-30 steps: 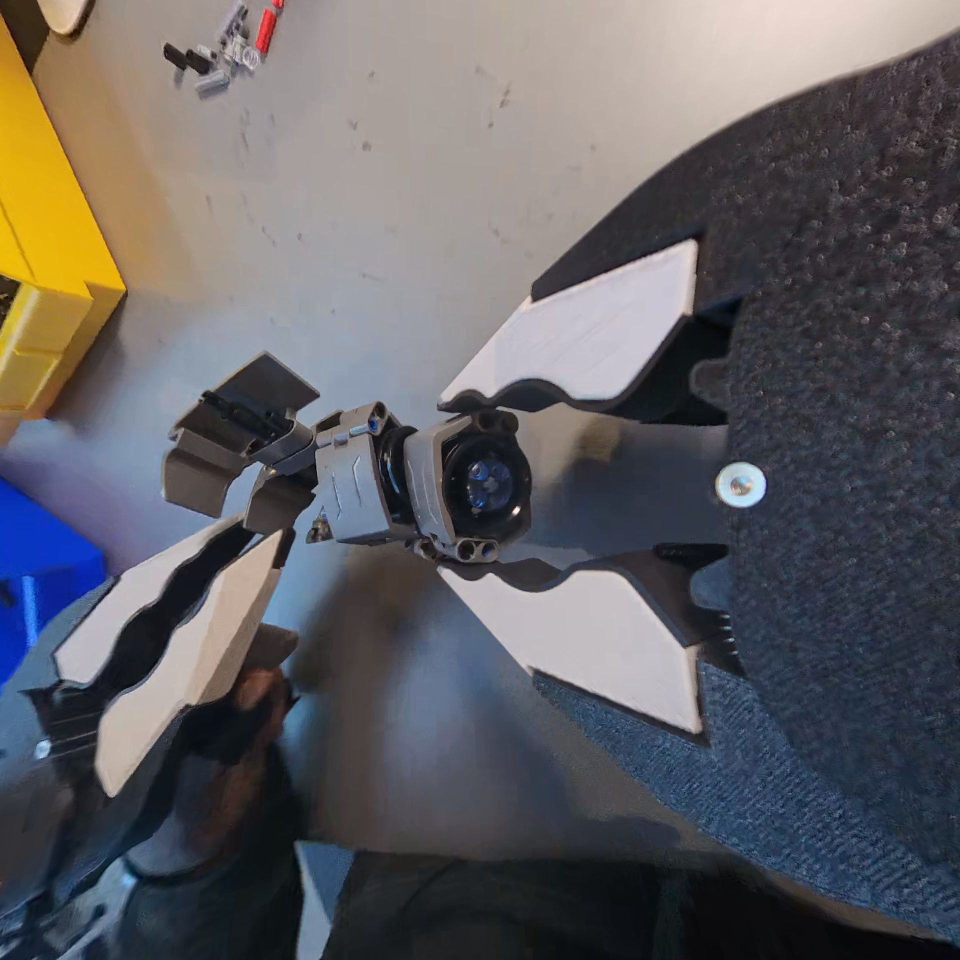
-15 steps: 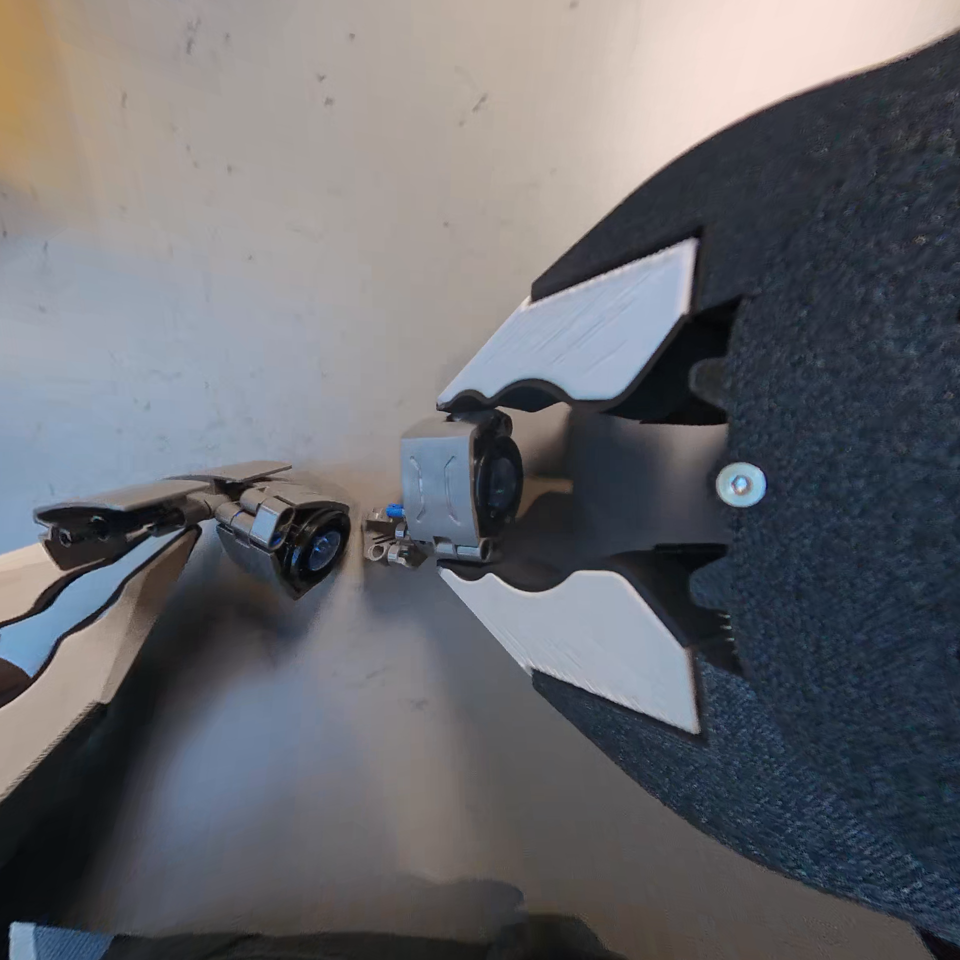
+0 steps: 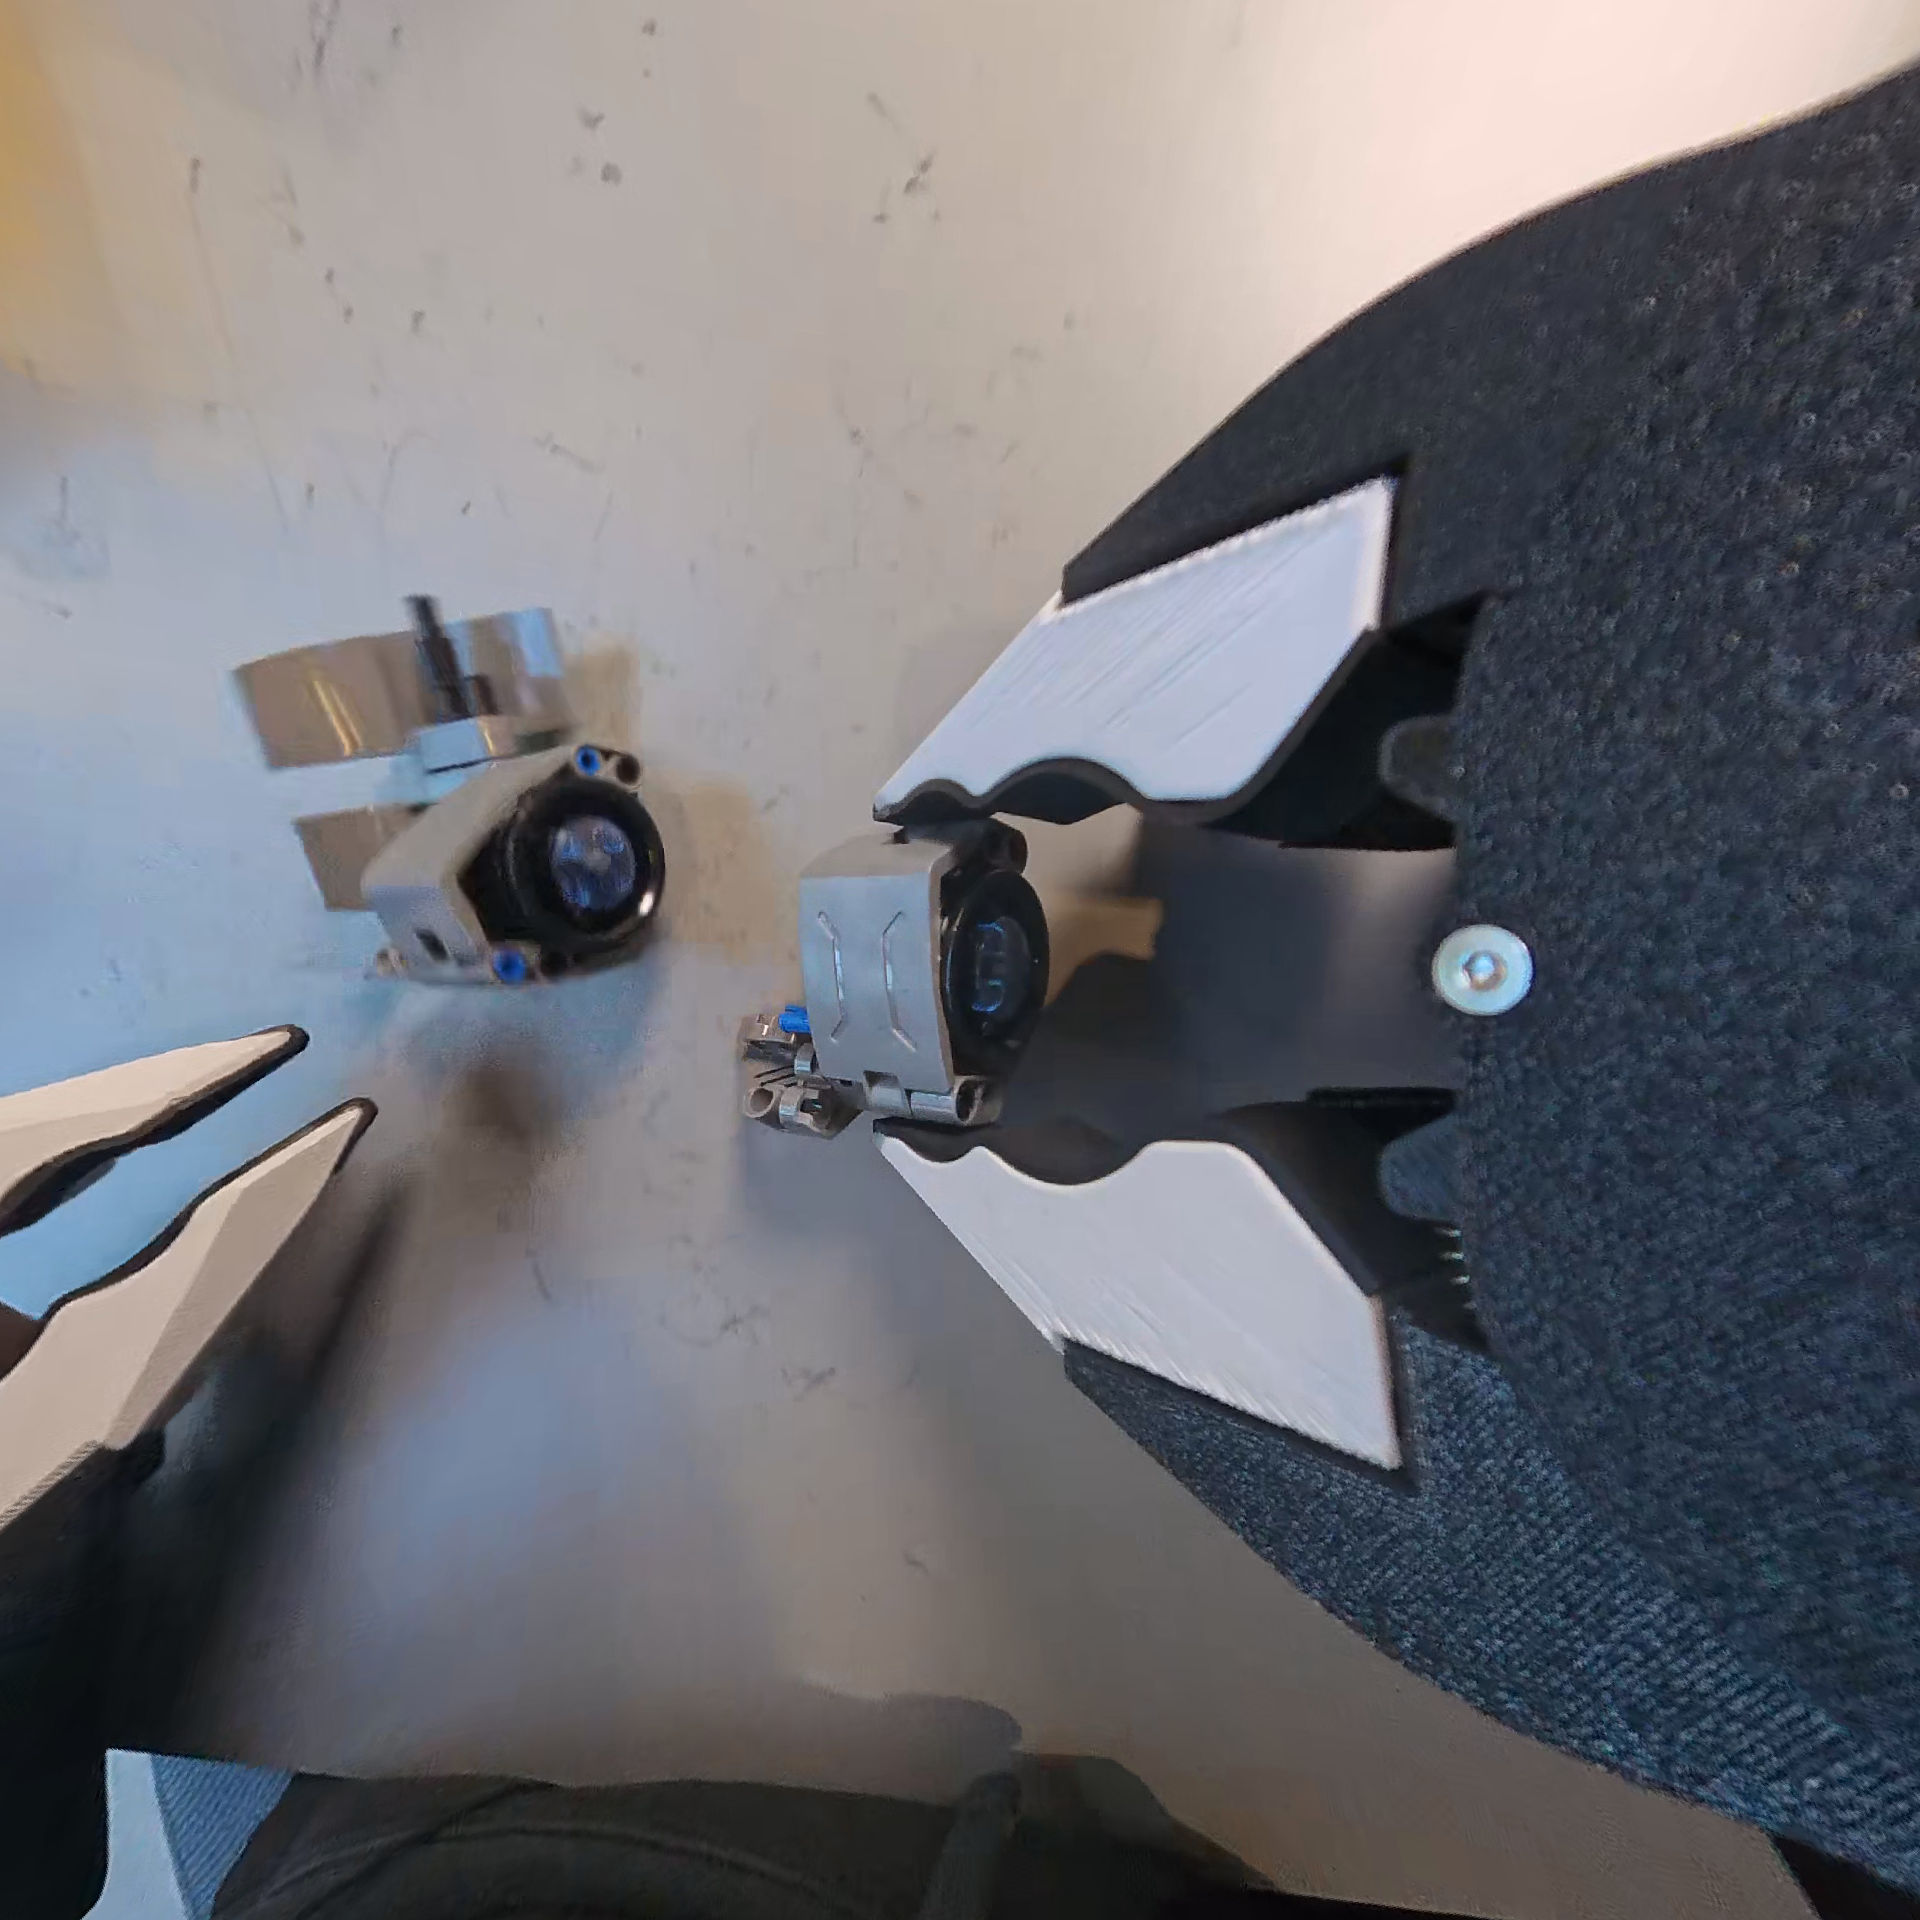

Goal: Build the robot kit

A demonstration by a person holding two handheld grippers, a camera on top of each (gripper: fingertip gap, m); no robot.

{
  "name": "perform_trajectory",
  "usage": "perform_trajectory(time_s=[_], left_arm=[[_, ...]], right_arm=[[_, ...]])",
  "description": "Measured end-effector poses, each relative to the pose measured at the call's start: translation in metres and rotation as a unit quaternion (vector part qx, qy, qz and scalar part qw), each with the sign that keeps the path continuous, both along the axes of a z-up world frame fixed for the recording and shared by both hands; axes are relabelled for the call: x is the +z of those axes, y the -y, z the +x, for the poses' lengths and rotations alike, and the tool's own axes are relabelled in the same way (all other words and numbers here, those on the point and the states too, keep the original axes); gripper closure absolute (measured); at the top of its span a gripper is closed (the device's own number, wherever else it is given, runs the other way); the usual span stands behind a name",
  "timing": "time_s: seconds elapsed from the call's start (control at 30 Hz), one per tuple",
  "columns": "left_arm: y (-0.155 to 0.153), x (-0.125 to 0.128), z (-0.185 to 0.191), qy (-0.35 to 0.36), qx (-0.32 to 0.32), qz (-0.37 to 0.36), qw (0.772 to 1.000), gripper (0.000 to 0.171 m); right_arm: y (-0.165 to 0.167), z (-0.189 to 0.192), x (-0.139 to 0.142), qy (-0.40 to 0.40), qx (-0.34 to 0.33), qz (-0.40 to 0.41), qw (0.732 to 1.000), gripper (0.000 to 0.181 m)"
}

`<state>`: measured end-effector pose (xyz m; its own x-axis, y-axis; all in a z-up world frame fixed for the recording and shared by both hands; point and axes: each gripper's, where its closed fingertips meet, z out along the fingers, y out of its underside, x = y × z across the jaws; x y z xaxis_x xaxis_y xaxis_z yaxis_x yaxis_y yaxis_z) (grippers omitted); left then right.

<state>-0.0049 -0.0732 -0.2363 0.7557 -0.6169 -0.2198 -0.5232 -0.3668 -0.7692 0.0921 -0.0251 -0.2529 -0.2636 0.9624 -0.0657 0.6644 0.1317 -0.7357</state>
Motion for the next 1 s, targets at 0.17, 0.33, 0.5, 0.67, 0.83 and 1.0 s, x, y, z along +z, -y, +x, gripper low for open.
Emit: perform_trajectory(time_s=[0.17, 0.33, 0.5, 0.67, 0.83, 1.0], left_arm=[[-0.008, 0.016, -0.005, 0.104, 0.012, -0.036, 0.994, 0.156], [-0.003, 0.045, 0.030, 0.335, -0.045, -0.135, 0.931, 0.148], [0.012, 0.081, 0.071, 0.441, -0.170, -0.153, 0.868, 0.134], [0.015, 0.077, 0.078, 0.297, -0.199, -0.057, 0.932, 0.153], [0.009, 0.082, 0.075, 0.277, -0.194, -0.017, 0.941, 0.155], [0.004, 0.078, 0.070, 0.323, -0.184, -0.029, 0.928, 0.156]], right_arm=[[-0.001, -0.001, 0.004, -0.010, -0.004, -0.003, 1.000, 0.127], [0.013, -0.013, 0.037, -0.105, 0.018, -0.039, 0.994, 0.127], [0.040, -0.028, 0.074, -0.189, 0.051, -0.116, 0.974, 0.127], [0.047, -0.030, 0.083, -0.202, 0.052, -0.179, 0.962, 0.127], [0.041, -0.033, 0.089, -0.225, 0.038, -0.162, 0.960, 0.127], [0.030, -0.033, 0.084, -0.235, 0.029, -0.020, 0.971, 0.128]])
